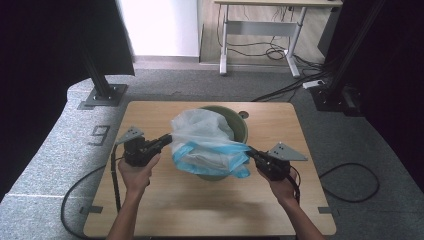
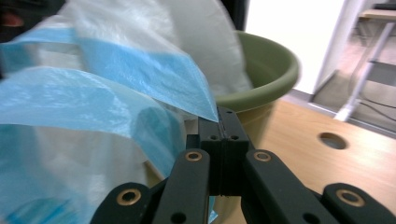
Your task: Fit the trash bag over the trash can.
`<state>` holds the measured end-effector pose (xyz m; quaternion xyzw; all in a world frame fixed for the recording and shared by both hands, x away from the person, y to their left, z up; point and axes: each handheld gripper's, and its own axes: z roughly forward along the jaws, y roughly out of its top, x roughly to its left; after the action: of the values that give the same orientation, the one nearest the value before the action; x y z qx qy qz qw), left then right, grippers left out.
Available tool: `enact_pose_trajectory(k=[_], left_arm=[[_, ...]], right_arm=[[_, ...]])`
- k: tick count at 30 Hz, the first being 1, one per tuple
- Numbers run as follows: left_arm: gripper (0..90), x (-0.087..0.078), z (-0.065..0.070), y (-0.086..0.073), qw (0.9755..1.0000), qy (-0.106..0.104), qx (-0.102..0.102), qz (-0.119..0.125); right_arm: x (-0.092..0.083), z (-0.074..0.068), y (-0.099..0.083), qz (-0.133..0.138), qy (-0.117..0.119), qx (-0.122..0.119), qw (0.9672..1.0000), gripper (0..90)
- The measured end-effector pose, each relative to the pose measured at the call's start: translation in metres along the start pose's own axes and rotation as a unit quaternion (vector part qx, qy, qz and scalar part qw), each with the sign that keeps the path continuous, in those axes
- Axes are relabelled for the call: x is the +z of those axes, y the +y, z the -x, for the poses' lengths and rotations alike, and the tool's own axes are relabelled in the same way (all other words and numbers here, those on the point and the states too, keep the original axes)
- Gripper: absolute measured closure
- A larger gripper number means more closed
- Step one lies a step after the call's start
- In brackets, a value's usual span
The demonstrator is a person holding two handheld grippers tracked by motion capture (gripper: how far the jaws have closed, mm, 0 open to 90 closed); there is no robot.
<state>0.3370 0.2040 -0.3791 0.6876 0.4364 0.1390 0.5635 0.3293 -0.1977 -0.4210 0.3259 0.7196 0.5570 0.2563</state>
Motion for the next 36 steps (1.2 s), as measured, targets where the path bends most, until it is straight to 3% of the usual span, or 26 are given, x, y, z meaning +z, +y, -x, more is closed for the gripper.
enact_pose_trajectory(k=[2, 11, 19, 28, 32, 36], left_arm=[[89.9, 0.005, 0.002, 0.006, 0.9999, 0.002, 0.008, -0.008], [89.8, 0.026, 0.0, 0.024, 0.9994, 0.001, 0.015, -0.031], [89.8, 0.037, -0.018, 0.033, 0.9992, 0.006, -0.006, -0.039], [89.8, 0.044, -0.025, 0.029, 0.9989, 0.009, -0.015, -0.044], [84.5, 0.032, -0.015, 0.029, 0.9991, -0.029, 0.01, -0.029], [75.5, 0.018, -0.001, 0.031, 0.9978, -0.044, 0.047, -0.014]], right_arm=[[0.003, 0.005, 0.006, -0.004, -0.017, -0.01, 0.9998, 88.5], [0.019, 0.038, 0.029, -0.014, -0.047, -0.002, 0.9988, 88.5], [0.05, 0.059, 0.041, -0.016, -0.047, -0.005, 0.9988, 88.3], [0.067, 0.066, 0.034, -0.016, -0.049, 0.015, 0.9986, 88.2], [0.062, 0.065, 0.036, -0.005, -0.046, 0.02, 0.9987, 88.2], [0.047, 0.063, 0.043, 0.016, -0.042, 0.019, 0.9988, 88.2]])
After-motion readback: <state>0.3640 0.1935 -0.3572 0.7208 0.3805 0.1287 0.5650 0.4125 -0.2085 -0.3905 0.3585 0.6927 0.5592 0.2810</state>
